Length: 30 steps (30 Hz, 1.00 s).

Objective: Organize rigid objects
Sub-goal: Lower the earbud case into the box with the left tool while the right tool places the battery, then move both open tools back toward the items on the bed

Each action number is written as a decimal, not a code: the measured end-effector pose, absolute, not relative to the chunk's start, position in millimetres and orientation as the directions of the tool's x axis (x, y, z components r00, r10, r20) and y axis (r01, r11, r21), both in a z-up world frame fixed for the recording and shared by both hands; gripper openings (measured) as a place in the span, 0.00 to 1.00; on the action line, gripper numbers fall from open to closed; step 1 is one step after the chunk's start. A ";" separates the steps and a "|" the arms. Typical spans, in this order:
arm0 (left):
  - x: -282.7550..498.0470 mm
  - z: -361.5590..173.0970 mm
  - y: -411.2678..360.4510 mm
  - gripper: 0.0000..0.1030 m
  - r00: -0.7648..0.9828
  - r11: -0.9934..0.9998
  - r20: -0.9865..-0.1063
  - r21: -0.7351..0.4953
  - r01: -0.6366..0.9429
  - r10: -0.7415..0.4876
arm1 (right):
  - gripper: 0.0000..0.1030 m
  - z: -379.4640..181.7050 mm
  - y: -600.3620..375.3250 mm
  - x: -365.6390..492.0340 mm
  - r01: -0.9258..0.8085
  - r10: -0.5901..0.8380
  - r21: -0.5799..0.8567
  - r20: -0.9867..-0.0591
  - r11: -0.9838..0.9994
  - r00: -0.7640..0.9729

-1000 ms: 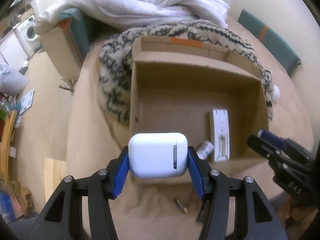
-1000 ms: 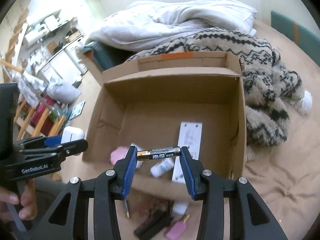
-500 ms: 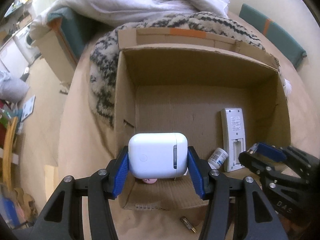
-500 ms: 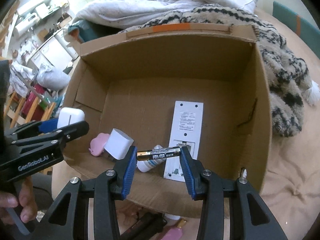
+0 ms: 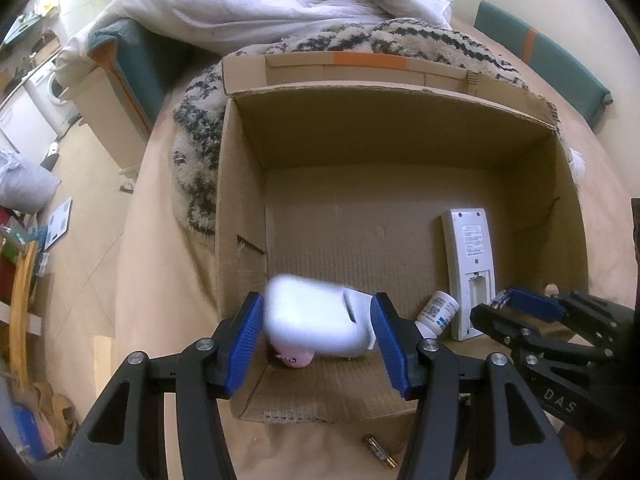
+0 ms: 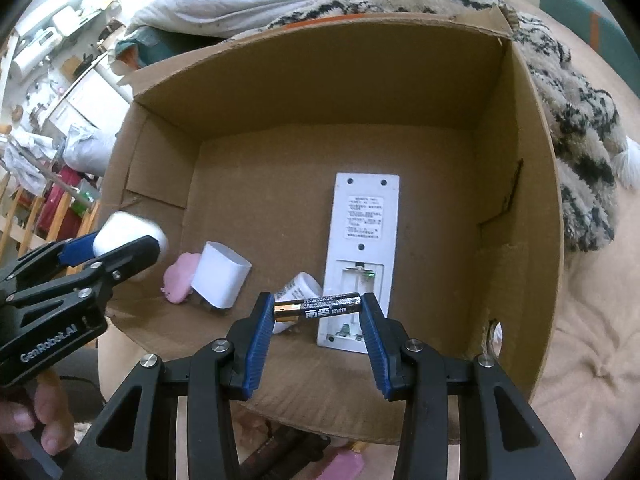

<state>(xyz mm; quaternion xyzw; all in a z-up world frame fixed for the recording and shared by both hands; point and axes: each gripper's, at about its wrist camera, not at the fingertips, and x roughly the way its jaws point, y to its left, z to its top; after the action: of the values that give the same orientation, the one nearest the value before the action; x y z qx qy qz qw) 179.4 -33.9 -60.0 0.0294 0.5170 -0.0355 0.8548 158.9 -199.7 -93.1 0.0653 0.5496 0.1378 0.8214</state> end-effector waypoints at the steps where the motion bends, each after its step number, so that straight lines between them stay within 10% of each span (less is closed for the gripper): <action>1: 179.0 -59.5 -34.8 0.50 0.465 0.995 -0.885 0.017 0.096 -0.030 | 0.44 -93.1 -200.7 159.3 -0.150 0.300 0.263 -0.884 0.953 0.357; 7: 178.9 -55.1 -36.8 0.64 0.467 0.996 -0.883 0.000 0.092 -0.043 | 0.46 -87.8 -207.6 162.0 -0.130 0.346 0.321 -0.860 0.938 0.376; 17: 176.7 -46.5 -30.3 0.64 0.481 0.998 -0.875 -0.023 0.064 -0.051 | 0.93 -67.3 -220.8 158.1 -0.117 0.419 0.415 -0.780 0.902 0.464; 30: 165.5 -34.3 -31.1 0.64 0.525 0.997 -0.849 -0.019 0.069 -0.053 | 0.93 -59.9 -217.4 152.3 -0.136 0.416 0.404 -0.766 0.905 0.491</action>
<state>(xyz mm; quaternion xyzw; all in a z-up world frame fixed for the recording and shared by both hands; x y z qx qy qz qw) 165.5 -31.1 -34.3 0.0087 0.4860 -0.0350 0.8732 152.3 -217.4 -59.9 0.1462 0.4778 0.1622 0.8509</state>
